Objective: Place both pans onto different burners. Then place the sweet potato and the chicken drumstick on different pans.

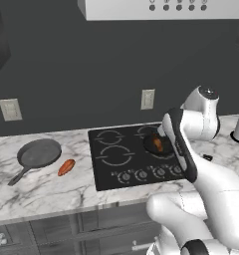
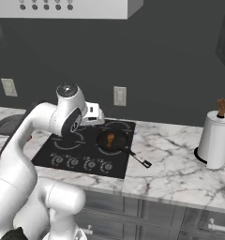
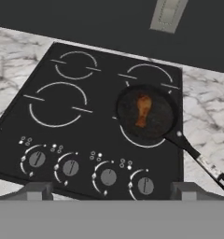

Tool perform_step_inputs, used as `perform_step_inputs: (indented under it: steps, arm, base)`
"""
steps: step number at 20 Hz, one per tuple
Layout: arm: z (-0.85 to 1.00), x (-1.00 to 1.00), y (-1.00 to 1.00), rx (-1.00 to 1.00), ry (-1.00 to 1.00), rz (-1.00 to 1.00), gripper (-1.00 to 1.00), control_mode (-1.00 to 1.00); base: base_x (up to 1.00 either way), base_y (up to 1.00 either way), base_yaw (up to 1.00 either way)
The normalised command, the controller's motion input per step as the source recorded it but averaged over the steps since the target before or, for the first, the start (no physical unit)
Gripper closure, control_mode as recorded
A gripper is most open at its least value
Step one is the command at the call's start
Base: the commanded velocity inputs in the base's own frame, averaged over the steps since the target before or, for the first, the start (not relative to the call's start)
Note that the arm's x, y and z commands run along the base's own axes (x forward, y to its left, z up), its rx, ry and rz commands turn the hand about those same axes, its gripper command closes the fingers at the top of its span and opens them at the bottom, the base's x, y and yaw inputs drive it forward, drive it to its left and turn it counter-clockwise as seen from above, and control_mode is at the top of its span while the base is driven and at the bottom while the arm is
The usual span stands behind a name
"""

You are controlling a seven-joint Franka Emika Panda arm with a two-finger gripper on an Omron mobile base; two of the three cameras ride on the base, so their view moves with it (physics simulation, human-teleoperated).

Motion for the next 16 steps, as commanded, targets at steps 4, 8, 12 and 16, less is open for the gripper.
perform_step_inputs:
  steps: [4,8,12,16]
  arm:
    - [0.02,-0.68,0.30,0.00,0.00,0.00,-1.00,-1.00]
    - [0.05,-0.54,0.17,0.01,0.00,0.00,-1.00,-1.00]
    - [0.00,-0.50,0.13,0.00,-0.01,0.00,-1.00,-1.00]
    - [0.00,-0.40,0.19,0.00,0.00,0.00,-1.00,-1.00]
  base:
    - [0.00,0.00,0.00]
    - [0.00,0.00,0.00]
    - [0.00,0.00,0.00]
    - [0.00,0.00,0.00]
